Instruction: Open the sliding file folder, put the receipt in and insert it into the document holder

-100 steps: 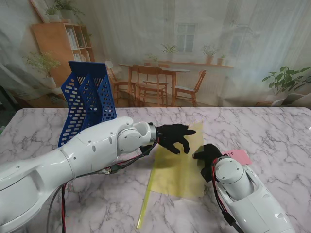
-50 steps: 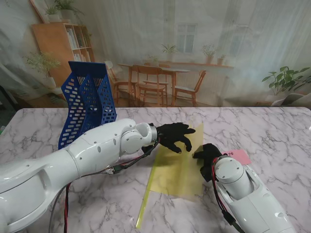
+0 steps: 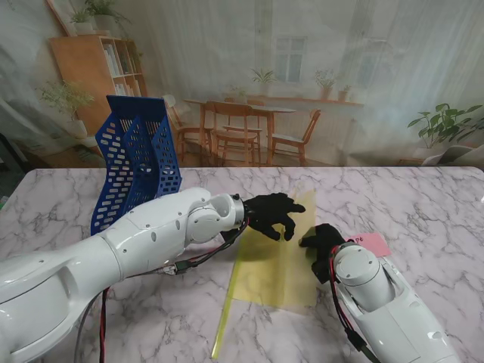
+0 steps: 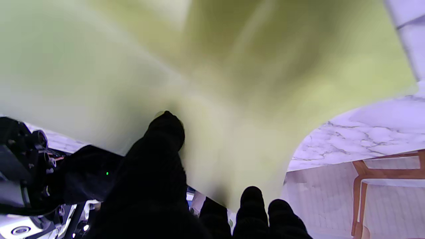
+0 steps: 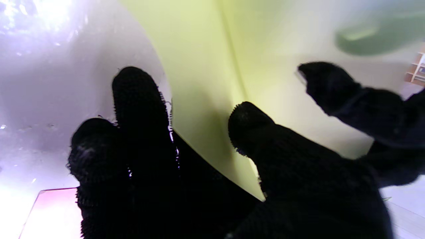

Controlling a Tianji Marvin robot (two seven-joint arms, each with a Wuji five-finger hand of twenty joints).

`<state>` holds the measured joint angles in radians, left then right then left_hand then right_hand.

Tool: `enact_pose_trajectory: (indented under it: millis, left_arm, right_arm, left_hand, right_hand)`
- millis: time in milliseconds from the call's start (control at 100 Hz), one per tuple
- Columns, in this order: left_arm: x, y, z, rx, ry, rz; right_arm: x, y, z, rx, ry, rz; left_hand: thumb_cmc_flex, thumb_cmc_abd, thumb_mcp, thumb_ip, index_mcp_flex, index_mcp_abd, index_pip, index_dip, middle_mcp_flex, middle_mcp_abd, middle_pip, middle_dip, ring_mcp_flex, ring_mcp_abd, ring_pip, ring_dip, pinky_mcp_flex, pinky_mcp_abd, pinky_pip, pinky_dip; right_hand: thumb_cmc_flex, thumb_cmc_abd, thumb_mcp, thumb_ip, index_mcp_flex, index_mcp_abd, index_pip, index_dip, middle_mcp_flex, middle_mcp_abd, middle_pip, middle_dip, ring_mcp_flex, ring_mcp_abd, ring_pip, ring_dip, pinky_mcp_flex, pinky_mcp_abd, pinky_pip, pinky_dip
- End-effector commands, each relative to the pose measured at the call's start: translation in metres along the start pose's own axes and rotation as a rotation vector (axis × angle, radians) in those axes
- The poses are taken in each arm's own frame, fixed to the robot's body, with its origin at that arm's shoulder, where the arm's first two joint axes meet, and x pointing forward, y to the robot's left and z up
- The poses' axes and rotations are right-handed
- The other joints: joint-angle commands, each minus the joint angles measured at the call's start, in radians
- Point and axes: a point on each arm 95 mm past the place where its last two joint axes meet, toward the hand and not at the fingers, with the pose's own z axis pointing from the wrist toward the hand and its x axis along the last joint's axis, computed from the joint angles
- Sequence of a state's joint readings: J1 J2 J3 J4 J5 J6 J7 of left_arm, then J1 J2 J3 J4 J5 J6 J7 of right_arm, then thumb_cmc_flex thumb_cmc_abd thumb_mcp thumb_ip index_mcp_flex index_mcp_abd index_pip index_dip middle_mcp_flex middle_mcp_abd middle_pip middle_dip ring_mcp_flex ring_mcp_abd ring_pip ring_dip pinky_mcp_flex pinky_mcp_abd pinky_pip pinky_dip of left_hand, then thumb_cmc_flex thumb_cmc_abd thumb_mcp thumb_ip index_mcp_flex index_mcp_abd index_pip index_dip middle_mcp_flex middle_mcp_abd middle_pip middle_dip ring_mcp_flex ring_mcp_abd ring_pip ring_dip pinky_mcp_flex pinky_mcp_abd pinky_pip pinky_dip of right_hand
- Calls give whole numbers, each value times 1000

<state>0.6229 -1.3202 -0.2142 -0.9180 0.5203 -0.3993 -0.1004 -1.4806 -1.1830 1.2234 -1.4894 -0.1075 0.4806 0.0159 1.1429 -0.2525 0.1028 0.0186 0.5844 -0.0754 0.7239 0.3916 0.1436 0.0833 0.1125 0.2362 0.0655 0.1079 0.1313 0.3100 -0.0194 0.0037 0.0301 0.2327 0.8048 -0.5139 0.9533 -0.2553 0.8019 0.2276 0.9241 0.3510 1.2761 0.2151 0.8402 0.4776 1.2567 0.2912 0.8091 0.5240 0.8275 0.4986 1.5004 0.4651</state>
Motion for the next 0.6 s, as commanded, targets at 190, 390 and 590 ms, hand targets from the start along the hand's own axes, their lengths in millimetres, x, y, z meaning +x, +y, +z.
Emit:
enact_pose_trajectory:
  millis: [190,390,590]
  left_arm:
    - [-7,9,-7,-10,-12,24]
    - [-9,9,-25,53,-19,45]
    - [-12,14,-50,95,-31,84]
  right_arm:
    - [-1,1,-1,-2,-3,4]
    - [-4,0,-1,-10,-11,5]
    - [-5,-1,0,-3,-19,0]
  left_hand:
    - [49,103,-51,-35,111,26,52,138,44,-18,83,3,14,-42,38,39,-12,-18,3,10]
    - [83,139,-82,-41,56,43,81,279,50,-20,129,57,21,-43,90,86,-13,-19,13,30]
    - [86,140,-87,-40,56,50,84,292,57,-21,147,72,27,-43,103,96,-13,-22,16,36]
  right_hand:
    - [47,39,34,21,-16,-91,23,21,-8,8,51,13,26,28,-20,-6,3,24,21,9]
    - [48,36,36,22,-18,-85,22,19,-8,10,47,11,25,29,-32,-9,-3,20,17,8]
    - [46,40,31,21,-31,-107,6,1,-12,10,41,8,20,30,-48,-13,-18,17,5,5]
